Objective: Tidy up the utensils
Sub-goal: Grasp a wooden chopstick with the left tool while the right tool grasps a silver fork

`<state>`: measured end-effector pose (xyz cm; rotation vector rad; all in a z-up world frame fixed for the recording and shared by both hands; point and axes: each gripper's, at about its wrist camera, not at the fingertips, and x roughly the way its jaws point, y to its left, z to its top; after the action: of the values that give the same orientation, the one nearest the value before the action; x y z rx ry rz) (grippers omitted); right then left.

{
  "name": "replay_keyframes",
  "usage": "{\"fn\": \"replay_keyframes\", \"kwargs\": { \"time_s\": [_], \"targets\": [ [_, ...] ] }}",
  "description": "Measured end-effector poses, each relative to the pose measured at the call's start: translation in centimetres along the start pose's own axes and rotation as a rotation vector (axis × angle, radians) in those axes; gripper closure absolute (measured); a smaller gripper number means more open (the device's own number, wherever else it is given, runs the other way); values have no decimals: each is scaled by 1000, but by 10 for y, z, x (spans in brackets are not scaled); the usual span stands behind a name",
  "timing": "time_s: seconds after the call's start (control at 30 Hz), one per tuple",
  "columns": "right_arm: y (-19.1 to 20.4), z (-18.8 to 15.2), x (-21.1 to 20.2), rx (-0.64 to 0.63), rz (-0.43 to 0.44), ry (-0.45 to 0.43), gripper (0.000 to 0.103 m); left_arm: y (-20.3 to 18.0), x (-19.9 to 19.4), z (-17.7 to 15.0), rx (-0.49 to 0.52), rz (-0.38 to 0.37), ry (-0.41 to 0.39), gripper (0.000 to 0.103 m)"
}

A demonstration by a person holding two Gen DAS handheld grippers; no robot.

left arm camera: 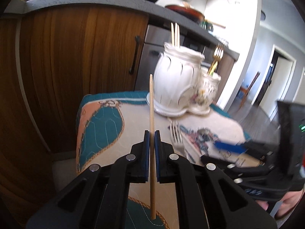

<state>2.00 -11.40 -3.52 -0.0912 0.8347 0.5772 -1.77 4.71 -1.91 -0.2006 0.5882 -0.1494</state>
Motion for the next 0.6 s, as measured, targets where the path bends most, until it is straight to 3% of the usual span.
{"fn": "replay_keyframes", "kwargs": {
  "time_s": [0.17,0.37,0.47,0.6],
  "targets": [
    [17,2,14,-25,-1,61,75,6,-1,1,-31,-15,-5,98],
    [27,1,31,-45,-40,115,76,5,-3,-1,-26,-15,-12,98],
    [29,2,33,-51,-55,104,78,4,-3,-2,-23,-14,-11,98],
    [32,-1,34,-37,-52,96,89,3,-4,-2,-16,-12,-15,98]
  ]
}}
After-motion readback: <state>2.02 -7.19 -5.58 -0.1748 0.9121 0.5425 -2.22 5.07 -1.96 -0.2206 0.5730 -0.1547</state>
